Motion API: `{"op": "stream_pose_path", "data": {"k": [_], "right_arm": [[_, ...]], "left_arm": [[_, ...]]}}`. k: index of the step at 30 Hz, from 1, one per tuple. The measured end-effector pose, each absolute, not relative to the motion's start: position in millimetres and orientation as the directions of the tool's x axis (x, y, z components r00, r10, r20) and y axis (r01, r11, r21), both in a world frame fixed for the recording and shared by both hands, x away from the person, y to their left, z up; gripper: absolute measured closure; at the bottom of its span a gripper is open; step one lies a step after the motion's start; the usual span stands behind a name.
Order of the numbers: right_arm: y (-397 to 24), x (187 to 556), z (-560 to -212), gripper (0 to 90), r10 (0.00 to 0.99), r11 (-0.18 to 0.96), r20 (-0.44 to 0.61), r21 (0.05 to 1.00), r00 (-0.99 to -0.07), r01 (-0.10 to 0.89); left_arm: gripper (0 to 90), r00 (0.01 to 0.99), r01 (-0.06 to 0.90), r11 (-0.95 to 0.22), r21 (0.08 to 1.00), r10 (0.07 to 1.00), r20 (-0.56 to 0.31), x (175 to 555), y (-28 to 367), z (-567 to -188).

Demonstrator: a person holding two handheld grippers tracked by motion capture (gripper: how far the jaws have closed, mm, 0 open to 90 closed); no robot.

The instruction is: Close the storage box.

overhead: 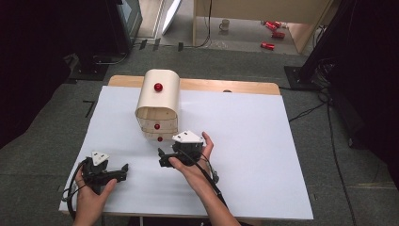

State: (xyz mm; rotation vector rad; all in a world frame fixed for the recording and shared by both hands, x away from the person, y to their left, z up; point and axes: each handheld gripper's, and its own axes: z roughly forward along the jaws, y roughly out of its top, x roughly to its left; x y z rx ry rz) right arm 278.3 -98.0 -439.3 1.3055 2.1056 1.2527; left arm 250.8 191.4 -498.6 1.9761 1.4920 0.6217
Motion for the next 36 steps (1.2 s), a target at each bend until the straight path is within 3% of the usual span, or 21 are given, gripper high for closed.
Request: {"op": "stream_pose_path", "data": {"k": [36], "right_arm": [[-246, 258, -429, 0.0, 0.944, 0.063, 0.126, 0.84, -0.306, 0.54]], "left_arm": [[0.4, 0.266, 0.694, -0.206, 0.69, 0.964, 0.02, 251, 191, -499]]}}
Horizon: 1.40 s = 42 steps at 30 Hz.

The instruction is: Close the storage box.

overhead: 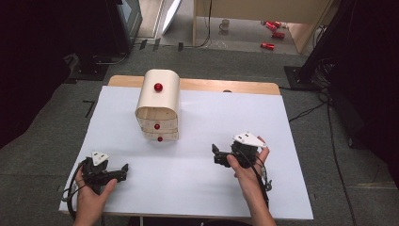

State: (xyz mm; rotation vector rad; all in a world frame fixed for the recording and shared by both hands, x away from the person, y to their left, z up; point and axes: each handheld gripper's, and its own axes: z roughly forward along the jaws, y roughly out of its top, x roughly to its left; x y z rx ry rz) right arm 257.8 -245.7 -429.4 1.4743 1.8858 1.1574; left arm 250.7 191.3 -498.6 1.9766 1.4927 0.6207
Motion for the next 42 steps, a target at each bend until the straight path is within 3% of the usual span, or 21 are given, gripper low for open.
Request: {"op": "stream_pose_path", "data": {"k": [25, 42], "right_arm": [[-324, 235, -441, 0.0, 0.98, 0.0, 0.111, 0.826, -0.162, 0.563], [-389, 203, -469, 0.0, 0.993, -0.055, 0.107, 0.798, -0.053, 0.6]], "left_arm": [[0.4, 0.266, 0.695, -0.205, 0.689, 0.964, 0.019, 251, 191, -499], [0.4, 0.264, 0.694, -0.204, 0.691, 0.964, 0.019, 251, 191, -499]]}}
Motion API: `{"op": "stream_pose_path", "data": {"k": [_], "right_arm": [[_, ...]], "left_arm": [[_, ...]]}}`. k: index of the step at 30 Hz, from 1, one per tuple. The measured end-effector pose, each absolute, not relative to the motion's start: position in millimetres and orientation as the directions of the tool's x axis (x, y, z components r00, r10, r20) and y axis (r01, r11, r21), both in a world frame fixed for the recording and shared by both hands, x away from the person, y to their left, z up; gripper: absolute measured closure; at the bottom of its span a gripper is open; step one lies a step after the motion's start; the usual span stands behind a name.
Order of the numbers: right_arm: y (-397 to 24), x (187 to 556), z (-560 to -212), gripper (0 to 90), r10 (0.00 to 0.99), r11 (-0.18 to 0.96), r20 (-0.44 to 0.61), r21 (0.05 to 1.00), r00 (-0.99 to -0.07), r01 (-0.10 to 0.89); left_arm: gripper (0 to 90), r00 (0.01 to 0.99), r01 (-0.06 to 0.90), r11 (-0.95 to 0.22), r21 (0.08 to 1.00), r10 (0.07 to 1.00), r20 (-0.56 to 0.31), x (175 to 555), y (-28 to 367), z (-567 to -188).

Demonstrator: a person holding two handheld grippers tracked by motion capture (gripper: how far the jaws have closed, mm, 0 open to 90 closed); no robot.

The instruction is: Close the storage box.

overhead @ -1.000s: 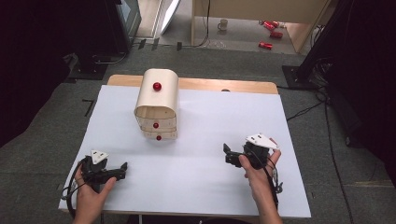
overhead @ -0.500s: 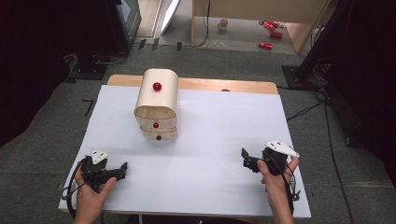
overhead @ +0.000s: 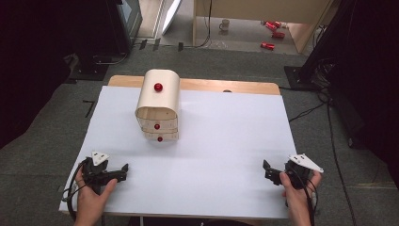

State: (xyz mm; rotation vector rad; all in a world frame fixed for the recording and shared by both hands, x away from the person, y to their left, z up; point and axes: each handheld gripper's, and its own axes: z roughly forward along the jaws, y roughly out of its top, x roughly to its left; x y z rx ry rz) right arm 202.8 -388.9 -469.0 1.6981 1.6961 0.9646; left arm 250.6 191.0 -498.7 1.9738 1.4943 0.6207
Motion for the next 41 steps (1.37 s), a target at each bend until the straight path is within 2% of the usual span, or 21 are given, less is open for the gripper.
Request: {"op": "stream_pose_path", "data": {"k": [15, 17, 20, 25, 41], "right_arm": [[-421, 183, -498, 0.0, 0.997, -0.045, 0.076, 0.738, -0.017, 0.674], [-418, 182, -499, 0.0, 0.998, -0.021, 0.055, 0.737, -0.028, 0.675], [-408, 183, -503, 0.0, 0.998, 0.059, -0.035, 0.728, -0.048, 0.683], [-413, 184, -505, 0.0, 0.999, 0.024, 0.014, 0.723, -0.05, 0.691], [-412, 183, -505, 0.0, 0.999, 0.03, 0.008, 0.727, -0.051, 0.686]], "left_arm": [[0.4, 0.264, 0.694, -0.204, 0.69, 0.964, 0.019, 251, 191, -499], [0.4, 0.264, 0.694, -0.204, 0.69, 0.964, 0.019, 251, 191, -499], [0.4, 0.264, 0.694, -0.204, 0.69, 0.964, 0.019, 251, 191, -499], [0.4, 0.264, 0.694, -0.204, 0.69, 0.964, 0.019, 251, 191, -499], [0.4, 0.264, 0.695, -0.204, 0.69, 0.964, 0.019, 251, 191, -499]]}}
